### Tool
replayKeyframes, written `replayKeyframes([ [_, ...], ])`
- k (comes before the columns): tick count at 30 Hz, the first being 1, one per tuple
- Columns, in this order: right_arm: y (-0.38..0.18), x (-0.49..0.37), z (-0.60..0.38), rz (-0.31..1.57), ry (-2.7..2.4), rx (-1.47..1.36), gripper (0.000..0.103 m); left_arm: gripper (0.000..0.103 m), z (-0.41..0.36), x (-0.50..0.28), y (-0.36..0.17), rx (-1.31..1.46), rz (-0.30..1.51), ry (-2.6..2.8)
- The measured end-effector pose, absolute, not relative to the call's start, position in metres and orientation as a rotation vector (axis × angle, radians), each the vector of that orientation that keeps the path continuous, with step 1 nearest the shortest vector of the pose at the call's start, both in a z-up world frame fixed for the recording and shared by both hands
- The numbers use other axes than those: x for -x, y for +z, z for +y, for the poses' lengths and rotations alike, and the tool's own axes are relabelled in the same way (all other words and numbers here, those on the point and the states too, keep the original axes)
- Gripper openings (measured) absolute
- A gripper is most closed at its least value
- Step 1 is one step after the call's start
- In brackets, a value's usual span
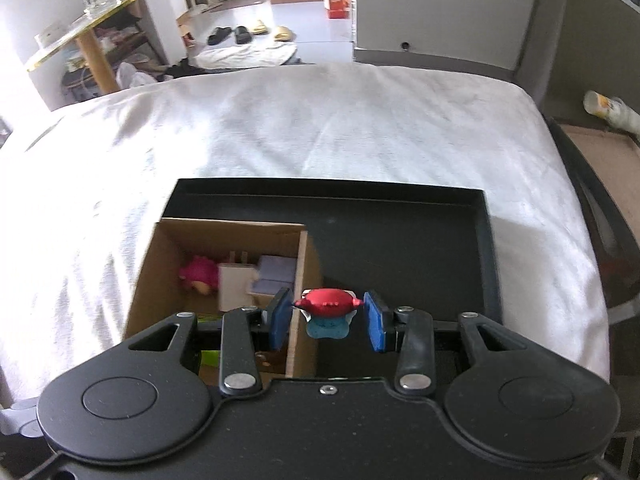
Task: Organize rigid objects
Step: 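Carry the red figure into the box and open the right gripper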
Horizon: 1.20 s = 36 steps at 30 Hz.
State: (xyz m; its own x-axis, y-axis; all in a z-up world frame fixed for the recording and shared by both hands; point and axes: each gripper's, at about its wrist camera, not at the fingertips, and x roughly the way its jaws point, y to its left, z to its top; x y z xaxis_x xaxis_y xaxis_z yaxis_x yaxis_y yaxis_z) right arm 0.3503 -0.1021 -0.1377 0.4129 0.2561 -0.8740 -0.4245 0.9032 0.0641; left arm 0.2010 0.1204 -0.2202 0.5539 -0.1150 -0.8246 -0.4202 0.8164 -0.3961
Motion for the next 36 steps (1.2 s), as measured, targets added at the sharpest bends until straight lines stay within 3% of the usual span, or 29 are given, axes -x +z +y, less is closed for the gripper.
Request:
replayKeyframes([
  [26,-0.179,-0.346,-0.029,1.136,0.492,0.215,0.043,0.023,0.121,-0.202,-0.221,0.621,0.986,0.187],
  [36,-0.162,-0.344,-0.056,1.118,0.484,0.122,0.044,0.023,0.122,-0.204,-0.223,0.621,0.987,0.190],
])
